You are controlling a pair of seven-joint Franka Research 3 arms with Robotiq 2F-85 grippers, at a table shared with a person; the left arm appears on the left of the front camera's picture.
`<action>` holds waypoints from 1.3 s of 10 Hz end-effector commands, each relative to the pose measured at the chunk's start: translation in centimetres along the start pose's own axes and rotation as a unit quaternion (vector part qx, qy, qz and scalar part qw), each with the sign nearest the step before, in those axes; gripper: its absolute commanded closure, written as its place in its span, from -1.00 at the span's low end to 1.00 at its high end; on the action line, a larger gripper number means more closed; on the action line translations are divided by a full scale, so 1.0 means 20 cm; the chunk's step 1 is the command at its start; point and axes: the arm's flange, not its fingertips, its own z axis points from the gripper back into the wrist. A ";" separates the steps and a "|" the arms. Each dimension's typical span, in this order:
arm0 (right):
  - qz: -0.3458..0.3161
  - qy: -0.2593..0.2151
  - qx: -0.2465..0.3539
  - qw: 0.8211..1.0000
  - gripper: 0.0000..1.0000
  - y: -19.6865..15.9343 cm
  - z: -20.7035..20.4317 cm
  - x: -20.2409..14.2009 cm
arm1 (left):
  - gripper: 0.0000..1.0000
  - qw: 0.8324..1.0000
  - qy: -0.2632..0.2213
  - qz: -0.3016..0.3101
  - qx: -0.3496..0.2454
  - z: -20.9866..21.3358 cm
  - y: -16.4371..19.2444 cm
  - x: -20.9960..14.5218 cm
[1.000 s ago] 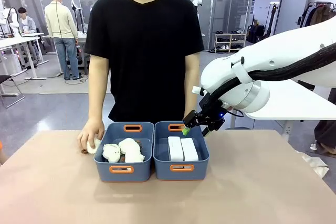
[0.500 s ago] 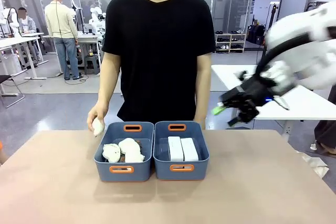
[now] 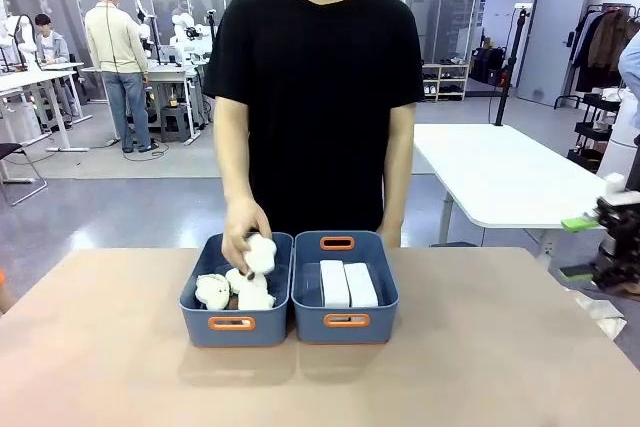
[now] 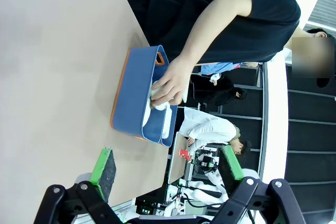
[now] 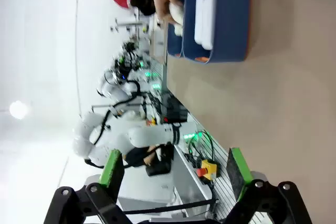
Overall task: Sort the digital clocks into the basket.
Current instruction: Pick up the Digital clock from the table and place it into the empty Plastic storage basket.
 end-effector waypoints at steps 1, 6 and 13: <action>-0.015 -0.054 0.034 0.998 -1.00 -0.06 0.07 0.00 | -1.00 1.000 0.000 0.001 -0.014 0.00 0.00 0.00; -0.018 -0.028 0.012 0.999 -1.00 -0.09 0.09 -0.02 | -1.00 1.000 0.000 0.001 -0.014 0.00 0.00 0.00; -0.018 -0.028 0.012 0.999 -1.00 -0.09 0.09 -0.02 | -1.00 1.000 0.000 0.001 -0.014 0.00 0.00 0.00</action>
